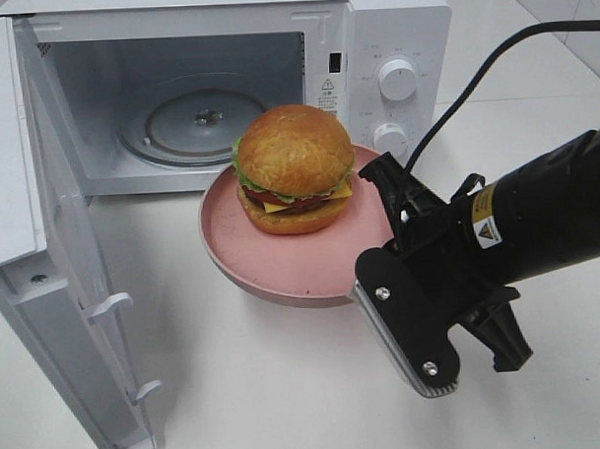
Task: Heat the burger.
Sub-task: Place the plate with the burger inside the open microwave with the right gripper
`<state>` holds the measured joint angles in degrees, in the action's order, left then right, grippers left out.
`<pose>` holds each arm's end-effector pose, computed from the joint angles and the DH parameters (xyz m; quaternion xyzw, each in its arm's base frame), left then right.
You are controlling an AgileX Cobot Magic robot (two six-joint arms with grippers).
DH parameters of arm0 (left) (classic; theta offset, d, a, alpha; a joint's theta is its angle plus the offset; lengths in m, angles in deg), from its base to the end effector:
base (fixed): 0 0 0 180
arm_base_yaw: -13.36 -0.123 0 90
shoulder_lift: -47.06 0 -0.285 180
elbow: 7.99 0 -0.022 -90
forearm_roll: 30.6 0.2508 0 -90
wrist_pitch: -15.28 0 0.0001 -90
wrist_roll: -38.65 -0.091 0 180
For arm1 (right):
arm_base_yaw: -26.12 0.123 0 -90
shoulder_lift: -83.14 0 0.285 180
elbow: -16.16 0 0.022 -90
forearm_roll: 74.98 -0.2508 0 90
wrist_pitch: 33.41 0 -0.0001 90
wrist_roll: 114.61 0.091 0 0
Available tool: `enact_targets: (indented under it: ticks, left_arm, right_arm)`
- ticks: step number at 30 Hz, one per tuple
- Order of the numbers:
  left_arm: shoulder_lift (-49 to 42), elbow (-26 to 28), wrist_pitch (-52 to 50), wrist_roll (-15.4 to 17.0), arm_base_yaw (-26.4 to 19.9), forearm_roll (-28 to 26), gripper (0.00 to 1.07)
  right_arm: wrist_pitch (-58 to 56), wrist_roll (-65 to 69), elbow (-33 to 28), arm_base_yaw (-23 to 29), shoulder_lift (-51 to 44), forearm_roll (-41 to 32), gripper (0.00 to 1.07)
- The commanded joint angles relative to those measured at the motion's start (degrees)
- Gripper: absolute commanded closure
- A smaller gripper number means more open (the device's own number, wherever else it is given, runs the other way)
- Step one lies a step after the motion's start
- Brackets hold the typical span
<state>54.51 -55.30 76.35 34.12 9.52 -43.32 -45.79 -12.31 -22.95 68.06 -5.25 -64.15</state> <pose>-0.0085 -0.0182 0.2845 0.0112 0.8420 -0.0718 0.5346 0.2012 0.1759 0.1884 -0.8571 0.4047 -0.1428 0.2850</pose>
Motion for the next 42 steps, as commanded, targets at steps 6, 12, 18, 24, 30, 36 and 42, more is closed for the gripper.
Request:
enact_targets:
  ticks: [6, 12, 18, 24, 30, 36, 42]
  left_arm:
    - [-1.03, -0.23, 0.11, -0.11, -0.23, -0.11, 0.07]
    - [-1.03, -0.23, 0.11, -0.11, -0.23, -0.11, 0.07]
    - [-1.03, -0.23, 0.11, -0.11, -0.23, -0.11, 0.07]
    - [-1.03, -0.23, 0.11, -0.11, -0.23, -0.11, 0.07]
    - [-1.03, -0.23, 0.11, -0.11, -0.23, -0.11, 0.07]
    - [-1.03, -0.23, 0.11, -0.11, -0.23, -0.11, 0.07]
    - [-1.03, -0.23, 0.11, -0.11, -0.23, -0.11, 0.07]
  right_arm:
    - [4.18, 2.81, 5.04, 0.4, 3.32, 0.69, 1.07]
    - [4.3, 2.75, 7.79, 3.04, 6.02, 0.69, 1.07]
    - [4.13, 2.81, 11.17, 3.72, 9.57, 0.63, 1.07]
    - [4.13, 2.92, 13.87, 3.72, 11.29, -0.4, 1.07]
    - [2.23, 3.09, 17.88, 3.72, 14.55, -0.86, 1.07]
    - [-1.32, 6.13, 22.29, 3.55, 17.88, -0.8, 1.07]
    - [-5.1, 6.3, 27.27, 3.55, 21.14, -0.69, 1.07]
